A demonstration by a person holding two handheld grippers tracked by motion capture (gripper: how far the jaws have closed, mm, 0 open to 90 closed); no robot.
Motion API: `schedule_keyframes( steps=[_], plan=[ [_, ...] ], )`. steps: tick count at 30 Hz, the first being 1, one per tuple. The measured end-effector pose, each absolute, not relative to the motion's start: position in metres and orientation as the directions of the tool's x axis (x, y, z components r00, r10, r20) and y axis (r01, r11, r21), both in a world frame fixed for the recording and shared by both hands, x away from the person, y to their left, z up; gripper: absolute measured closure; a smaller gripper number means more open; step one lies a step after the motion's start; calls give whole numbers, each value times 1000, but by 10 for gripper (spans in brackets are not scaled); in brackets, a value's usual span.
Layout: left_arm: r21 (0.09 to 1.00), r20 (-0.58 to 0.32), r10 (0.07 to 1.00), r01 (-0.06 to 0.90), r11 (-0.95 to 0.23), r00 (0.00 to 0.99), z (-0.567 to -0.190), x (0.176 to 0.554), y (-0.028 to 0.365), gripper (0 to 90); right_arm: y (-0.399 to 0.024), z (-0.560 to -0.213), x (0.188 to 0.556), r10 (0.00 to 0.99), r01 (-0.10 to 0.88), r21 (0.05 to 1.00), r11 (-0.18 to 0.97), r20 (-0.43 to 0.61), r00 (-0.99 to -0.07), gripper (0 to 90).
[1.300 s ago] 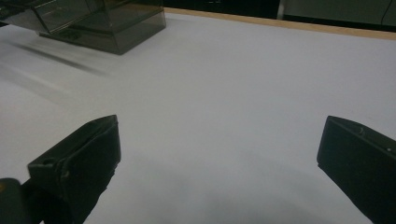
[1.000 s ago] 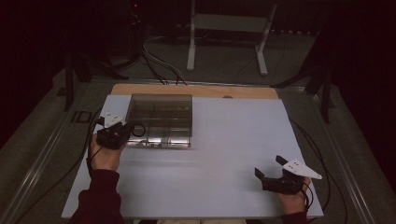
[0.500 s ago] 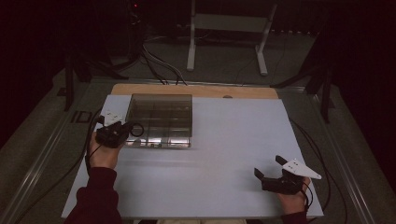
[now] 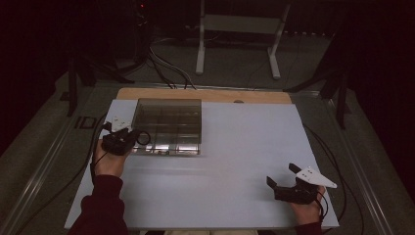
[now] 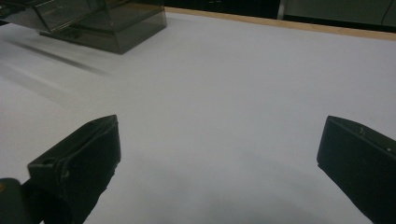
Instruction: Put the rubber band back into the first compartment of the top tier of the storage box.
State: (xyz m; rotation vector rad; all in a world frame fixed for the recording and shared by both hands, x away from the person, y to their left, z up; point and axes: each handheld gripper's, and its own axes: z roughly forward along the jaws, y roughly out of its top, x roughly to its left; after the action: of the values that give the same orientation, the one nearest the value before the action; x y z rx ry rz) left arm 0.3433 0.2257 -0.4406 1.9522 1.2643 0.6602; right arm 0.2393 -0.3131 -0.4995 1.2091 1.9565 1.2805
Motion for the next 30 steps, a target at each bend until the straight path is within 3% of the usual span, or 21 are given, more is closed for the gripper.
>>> schedule_keyframes(
  steps=[12, 15, 18, 30],
  plan=[
    [766, 35, 918, 580, -279, 395, -449, 343, 226, 867, -312, -500, 240, 876, 403, 900, 165, 54, -480, 0],
    [790, 15, 918, 558, -254, 397, -446, 341, 226, 671, -312, -500, 240, 875, 402, 900, 166, 53, -480, 0],
    [803, 8, 920, 545, -240, 393, -442, 339, 225, 533, -312, -500, 240, 876, 403, 900, 166, 54, -480, 0],
    [846, -22, 934, 504, -172, 356, -430, 335, 227, 259, -312, -500, 240, 875, 405, 899, 167, 55, -481, 0]
  ],
)
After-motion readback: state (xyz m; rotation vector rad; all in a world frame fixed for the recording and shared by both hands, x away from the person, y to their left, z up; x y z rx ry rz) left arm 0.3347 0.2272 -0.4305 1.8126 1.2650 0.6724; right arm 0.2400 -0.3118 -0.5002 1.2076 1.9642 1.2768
